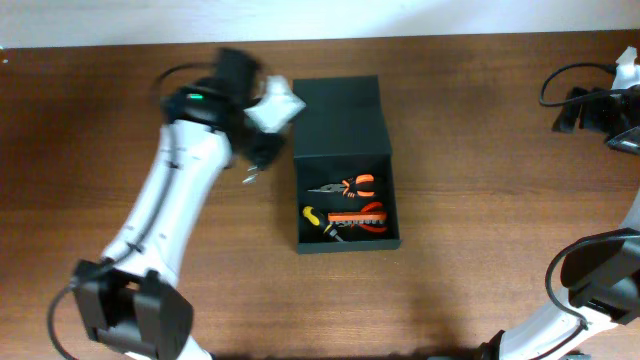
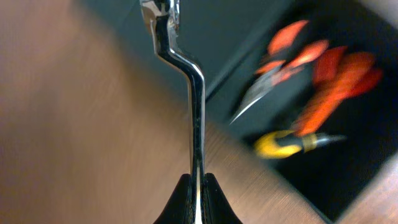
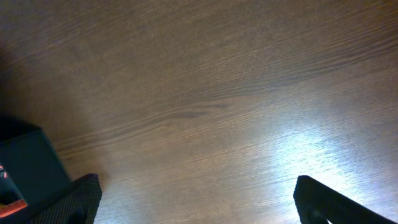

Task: Pack container
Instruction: 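Carry the wrench into the box and open the left gripper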

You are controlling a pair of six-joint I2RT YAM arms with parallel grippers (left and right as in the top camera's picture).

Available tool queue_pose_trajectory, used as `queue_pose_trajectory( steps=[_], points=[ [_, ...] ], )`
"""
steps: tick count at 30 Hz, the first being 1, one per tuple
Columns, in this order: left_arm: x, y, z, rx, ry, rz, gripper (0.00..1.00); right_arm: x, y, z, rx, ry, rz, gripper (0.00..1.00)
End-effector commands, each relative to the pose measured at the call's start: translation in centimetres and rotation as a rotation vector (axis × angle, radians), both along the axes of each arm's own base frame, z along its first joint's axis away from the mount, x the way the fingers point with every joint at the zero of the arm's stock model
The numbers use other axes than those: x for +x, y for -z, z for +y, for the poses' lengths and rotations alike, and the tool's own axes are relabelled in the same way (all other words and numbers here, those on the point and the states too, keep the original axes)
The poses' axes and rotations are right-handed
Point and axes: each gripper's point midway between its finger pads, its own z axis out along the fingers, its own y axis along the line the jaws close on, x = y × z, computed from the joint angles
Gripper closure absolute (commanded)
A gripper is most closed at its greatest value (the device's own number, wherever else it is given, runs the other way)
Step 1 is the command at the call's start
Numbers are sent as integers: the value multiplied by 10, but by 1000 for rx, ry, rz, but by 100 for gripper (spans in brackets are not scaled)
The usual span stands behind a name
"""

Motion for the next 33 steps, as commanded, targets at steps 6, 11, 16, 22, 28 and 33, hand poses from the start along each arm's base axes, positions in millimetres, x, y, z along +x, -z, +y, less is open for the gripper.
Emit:
queue_pose_trajectory(
  steps=[6,11,16,22,28,33],
  points=[
    [-64,-9,-129,62,667,-154,98,-3,-3,2,7,8,-2,1],
    [-72,61,-132,127,672,50,98,-3,-3,3,8,8,-1,1],
    [-70,111,-116,174,623,211,98,-3,-3,3,8,8,-1,1],
    [-67,141,-107,187,595,289,98,-3,-3,2,8,8,-2,1],
    [-63,134,-104,189,571,279,1,-3,-3,3,9,7,-2,1],
    [-46,97,-101,212,462,216,1,-1,-3,7,33,2,-14,1]
  ],
)
